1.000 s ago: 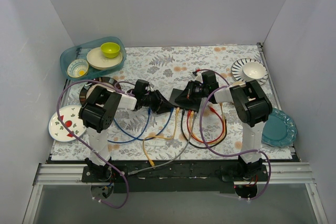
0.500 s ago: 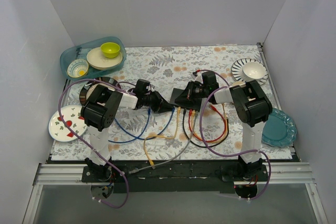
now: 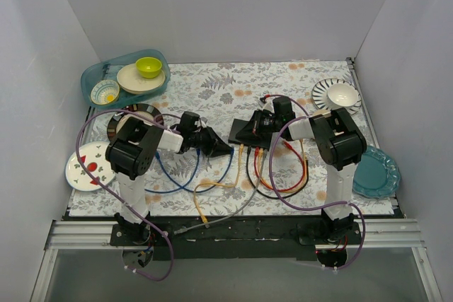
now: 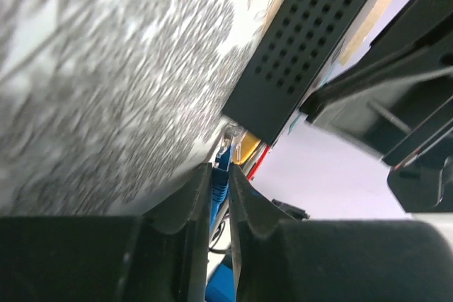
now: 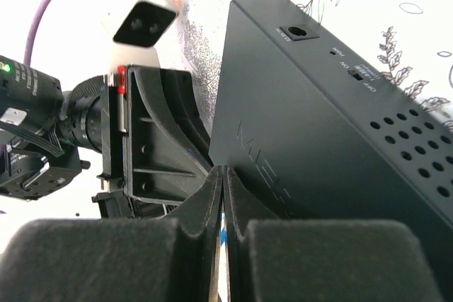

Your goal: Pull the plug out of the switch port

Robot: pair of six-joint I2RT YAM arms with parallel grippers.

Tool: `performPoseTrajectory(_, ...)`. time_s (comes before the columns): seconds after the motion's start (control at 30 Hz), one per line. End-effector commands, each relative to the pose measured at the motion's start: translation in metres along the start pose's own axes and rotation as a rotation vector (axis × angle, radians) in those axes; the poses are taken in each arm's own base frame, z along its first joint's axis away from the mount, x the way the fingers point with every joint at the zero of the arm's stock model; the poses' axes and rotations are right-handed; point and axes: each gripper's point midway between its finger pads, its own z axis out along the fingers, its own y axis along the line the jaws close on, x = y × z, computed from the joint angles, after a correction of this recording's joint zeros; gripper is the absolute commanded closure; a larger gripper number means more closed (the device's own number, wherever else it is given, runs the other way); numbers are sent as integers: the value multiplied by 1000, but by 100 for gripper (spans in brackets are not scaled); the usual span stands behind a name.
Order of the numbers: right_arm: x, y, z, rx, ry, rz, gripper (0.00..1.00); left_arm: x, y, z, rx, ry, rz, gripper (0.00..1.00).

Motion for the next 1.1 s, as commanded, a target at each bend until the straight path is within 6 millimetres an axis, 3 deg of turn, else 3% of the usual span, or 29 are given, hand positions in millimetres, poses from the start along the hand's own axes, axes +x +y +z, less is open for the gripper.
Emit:
performPoseTrajectory(0.0,14,-48,3,137,14,79,93,16,88,-10,-270,-39,-77,100)
performPoseTrajectory(0.17,13,-49,1,146,8,74,93,13,84,-33,-298,-117,-35,100)
performPoseTrajectory(0.3,13,-50,-1,156,7,68,93,-16,69,-73,-350,-280,-14,100)
performPoseTrajectory(0.33,13,-50,-1,159,5,66,93,-16,76,-83,-403,-289,-25,100)
performPoseTrajectory(0.37,13,-50,-2,162,6,67,93,-26,81,-93,-448,-350,-28,89)
performPoseTrajectory(0.4,13,-50,-2,162,7,66,93,-36,72,-106,-447,-397,-26,80)
performPoseTrajectory(0.5,12,-49,-2,162,3,62,93,-55,70,-133,-498,-519,-24,61)
performPoseTrajectory(0.6,11,-49,-3,167,4,59,93,-69,43,-151,-446,-610,16,43)
performPoseTrajectory(0.63,11,-50,-3,171,3,58,93,-75,23,-154,-388,-637,48,38)
performPoseTrajectory(0.67,9,-50,-4,170,0,53,93,-76,13,-152,-344,-635,65,19)
performPoseTrajectory(0.7,8,-50,-5,172,-2,50,93,-70,1,-144,-274,-583,83,9)
performPoseTrajectory(0.73,9,-51,-5,179,-2,51,93,-71,-15,-137,-197,-567,111,8)
performPoseTrajectory(0.87,4,-57,-14,195,-32,63,93,-41,-56,-94,16,-383,202,15)
performPoseTrajectory(1.07,-5,-59,-21,220,-66,68,93,-8,-84,-43,104,-208,276,28)
